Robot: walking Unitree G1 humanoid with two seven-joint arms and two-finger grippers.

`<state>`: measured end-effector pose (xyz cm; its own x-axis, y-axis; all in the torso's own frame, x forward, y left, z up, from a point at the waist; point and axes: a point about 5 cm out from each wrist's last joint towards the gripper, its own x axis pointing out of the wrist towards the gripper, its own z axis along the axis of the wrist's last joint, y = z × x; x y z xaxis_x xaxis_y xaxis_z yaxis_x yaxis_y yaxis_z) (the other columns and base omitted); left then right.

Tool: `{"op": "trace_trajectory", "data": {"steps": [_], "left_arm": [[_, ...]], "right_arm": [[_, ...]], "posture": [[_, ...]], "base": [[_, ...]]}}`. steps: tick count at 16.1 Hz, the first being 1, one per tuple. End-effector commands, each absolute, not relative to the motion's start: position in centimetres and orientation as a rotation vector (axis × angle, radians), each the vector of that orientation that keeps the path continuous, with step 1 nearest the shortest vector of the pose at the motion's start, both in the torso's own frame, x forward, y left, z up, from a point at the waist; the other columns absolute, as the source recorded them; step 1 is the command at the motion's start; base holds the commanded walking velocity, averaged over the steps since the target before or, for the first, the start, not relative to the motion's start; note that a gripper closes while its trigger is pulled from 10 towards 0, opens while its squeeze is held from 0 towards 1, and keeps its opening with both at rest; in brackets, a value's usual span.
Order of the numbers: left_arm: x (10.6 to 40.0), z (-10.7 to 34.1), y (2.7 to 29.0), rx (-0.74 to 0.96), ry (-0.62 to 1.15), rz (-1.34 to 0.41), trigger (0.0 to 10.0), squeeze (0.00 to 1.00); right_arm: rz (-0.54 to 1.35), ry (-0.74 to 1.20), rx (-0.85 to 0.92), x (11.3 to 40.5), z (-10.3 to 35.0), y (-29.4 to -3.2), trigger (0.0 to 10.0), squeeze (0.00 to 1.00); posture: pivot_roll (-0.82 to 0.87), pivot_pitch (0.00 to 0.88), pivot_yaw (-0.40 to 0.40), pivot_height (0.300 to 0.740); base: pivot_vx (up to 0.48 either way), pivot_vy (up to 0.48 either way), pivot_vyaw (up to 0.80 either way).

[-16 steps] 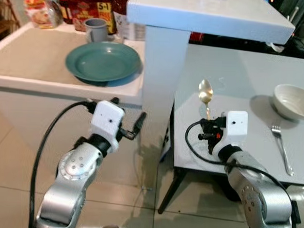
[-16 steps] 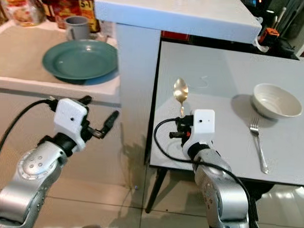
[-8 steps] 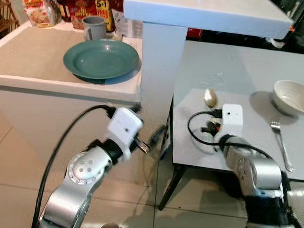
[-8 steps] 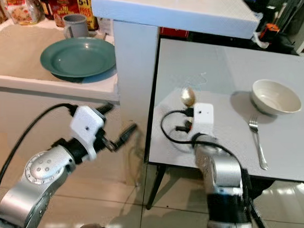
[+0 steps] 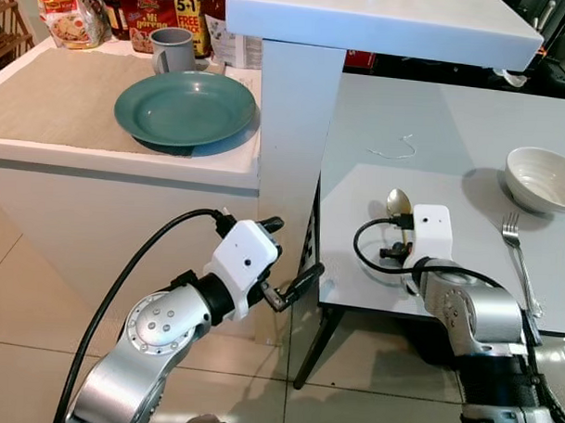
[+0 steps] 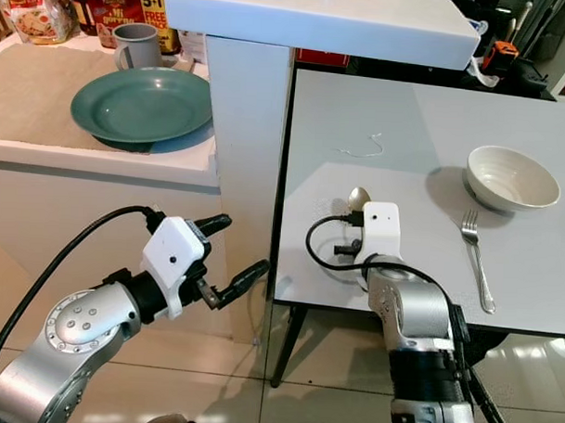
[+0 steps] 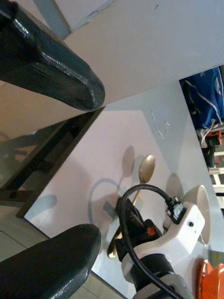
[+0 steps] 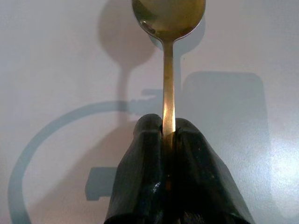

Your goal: Setting the table

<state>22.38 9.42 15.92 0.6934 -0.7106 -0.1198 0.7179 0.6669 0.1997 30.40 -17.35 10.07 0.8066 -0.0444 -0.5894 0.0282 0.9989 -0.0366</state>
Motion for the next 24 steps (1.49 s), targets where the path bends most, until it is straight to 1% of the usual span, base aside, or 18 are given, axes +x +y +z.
{"op": "trace_trajectory", "data": {"steps": [1, 4, 12, 16, 23, 24], "left_arm": [[22.0, 16.3, 9.1, 0.233, 0.025, -0.829, 10.0, 0.0], [22.0, 16.3, 9.1, 0.235, 0.025, -0.827, 10.0, 0.0], [21.8, 16.4, 9.4, 0.244, 0.03, -0.818, 10.0, 0.0], [21.8, 16.5, 9.5, 0.245, 0.032, -0.812, 10.0, 0.0], [21.8, 16.4, 9.7, 0.248, 0.037, -0.805, 10.0, 0.0], [21.8, 16.4, 9.7, 0.248, 0.037, -0.805, 10.0, 0.0]], "right_arm": [[-0.038, 0.636, -0.03, 30.6, 10.1, -17.6, 10.0, 0.0], [-0.016, 0.631, -0.023, 31.4, 9.9, -17.6, 10.0, 0.0], [0.066, 0.64, 0.015, 32.2, 9.4, -15.2, 10.0, 0.0], [0.082, 0.631, 0.012, 32.7, 9.5, -14.9, 10.0, 0.0], [0.112, 0.632, 0.029, 32.5, 9.4, -14.3, 10.0, 0.0], [0.11, 0.634, 0.034, 32.5, 9.3, -14.4, 10.0, 0.33]], "posture": [[0.05, 0.075, -0.046, 0.74], [0.06, 0.077, -0.048, 0.74], [0.07, 0.079, -0.055, 0.74], [0.07, 0.079, -0.055, 0.74], [0.08, 0.073, -0.059, 0.74], [0.08, 0.072, -0.058, 0.74]], "base": [[0.0, 0.0, 0.0], [0.0, 0.0, 0.0], [0.0, 0.0, 0.0], [0.0, 0.0, 0.0], [0.0, 0.0, 0.0], [0.0, 0.0, 0.0]]}}
